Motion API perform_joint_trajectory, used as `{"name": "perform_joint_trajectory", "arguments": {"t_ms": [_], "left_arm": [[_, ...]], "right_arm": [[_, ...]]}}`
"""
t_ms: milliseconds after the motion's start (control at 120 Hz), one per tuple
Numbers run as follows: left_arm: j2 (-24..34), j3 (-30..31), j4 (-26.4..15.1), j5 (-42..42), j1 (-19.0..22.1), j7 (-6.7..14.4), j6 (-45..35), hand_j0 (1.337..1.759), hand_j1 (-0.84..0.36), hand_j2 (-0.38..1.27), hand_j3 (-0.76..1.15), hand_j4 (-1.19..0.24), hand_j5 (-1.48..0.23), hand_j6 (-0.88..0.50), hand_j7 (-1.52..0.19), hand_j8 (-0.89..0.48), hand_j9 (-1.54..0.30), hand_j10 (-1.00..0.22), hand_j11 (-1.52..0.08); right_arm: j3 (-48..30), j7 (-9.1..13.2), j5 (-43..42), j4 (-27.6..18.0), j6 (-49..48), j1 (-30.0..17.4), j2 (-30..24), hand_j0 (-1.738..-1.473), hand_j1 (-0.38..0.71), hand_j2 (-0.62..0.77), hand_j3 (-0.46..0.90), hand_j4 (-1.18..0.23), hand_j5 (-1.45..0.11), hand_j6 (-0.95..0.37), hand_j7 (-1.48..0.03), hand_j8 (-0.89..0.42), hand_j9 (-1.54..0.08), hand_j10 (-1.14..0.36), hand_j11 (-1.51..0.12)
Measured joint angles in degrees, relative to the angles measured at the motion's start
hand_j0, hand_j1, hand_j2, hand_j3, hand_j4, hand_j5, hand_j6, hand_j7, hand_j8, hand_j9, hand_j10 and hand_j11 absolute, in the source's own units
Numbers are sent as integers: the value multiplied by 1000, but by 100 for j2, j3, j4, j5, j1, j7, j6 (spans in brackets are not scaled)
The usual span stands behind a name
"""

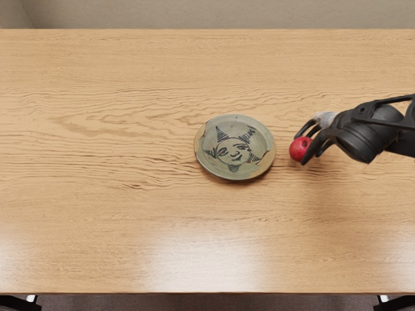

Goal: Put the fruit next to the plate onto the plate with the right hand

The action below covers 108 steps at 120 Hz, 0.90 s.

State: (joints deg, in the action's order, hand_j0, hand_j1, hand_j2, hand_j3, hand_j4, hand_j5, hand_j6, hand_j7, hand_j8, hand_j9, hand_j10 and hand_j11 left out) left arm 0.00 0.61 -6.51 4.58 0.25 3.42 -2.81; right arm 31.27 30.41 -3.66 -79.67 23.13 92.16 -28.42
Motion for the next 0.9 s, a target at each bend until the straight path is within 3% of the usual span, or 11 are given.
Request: {"name": "perform_joint_trajectory", "arguments": {"t_ms": [467, 900], "left_arm": [[0, 0, 0, 0, -3, 0, 0, 1658, 58, 49, 0, -243, -316, -243, -316, -243, -316, -243, -316], [0, 0, 0, 0, 1, 0, 0, 1658, 58, 49, 0, -243, -316, -243, -316, -243, -316, -243, -316]], "right_arm": [[-891, 87, 173, -2, -874, 126, -138, -1658, 311, 280, 1, -508, -1070, -288, -991, -307, -1041, -732, -1047], [-1211, 91, 454, 706, -925, 73, 759, -1658, 310, 277, 1, -509, -1069, -289, -993, -308, -1040, -736, -1045]]}}
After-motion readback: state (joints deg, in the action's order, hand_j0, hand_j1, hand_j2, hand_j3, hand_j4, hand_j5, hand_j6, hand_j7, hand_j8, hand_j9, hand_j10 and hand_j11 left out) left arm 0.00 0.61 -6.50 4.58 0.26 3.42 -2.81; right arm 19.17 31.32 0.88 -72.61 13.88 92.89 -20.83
